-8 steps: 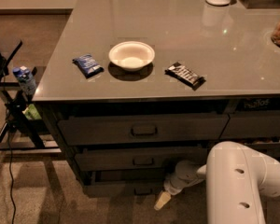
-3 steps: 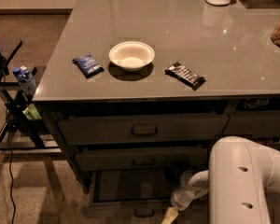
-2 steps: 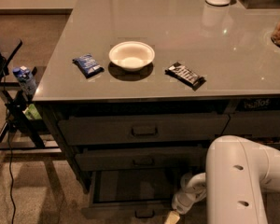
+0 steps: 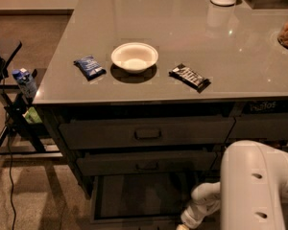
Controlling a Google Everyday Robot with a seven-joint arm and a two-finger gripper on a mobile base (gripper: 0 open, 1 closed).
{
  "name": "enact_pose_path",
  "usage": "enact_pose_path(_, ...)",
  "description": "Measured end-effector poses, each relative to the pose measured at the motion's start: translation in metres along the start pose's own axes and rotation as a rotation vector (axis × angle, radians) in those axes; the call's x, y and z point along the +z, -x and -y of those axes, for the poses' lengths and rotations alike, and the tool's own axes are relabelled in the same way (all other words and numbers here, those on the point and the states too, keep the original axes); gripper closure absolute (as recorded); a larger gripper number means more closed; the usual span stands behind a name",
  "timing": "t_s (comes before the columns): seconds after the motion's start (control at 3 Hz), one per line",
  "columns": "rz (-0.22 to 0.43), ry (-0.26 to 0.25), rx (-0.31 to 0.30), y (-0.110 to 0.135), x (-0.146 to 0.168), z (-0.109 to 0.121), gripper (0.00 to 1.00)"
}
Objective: Open bottom drawer
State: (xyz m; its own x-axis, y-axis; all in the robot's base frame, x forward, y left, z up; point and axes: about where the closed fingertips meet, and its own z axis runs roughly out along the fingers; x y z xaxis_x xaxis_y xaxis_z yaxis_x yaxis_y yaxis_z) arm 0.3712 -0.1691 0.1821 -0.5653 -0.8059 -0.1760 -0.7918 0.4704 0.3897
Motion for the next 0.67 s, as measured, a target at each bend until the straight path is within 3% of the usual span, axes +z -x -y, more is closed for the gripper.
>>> enact_pose_path(0.33, -0.013, 0.006, 0.045, -0.0344, -0.0234, -0.0411, 0.00)
enact_pose_path(0.67, -0.013, 0.006, 0.045, -0.0344, -0.0234, -0.0411, 0.00)
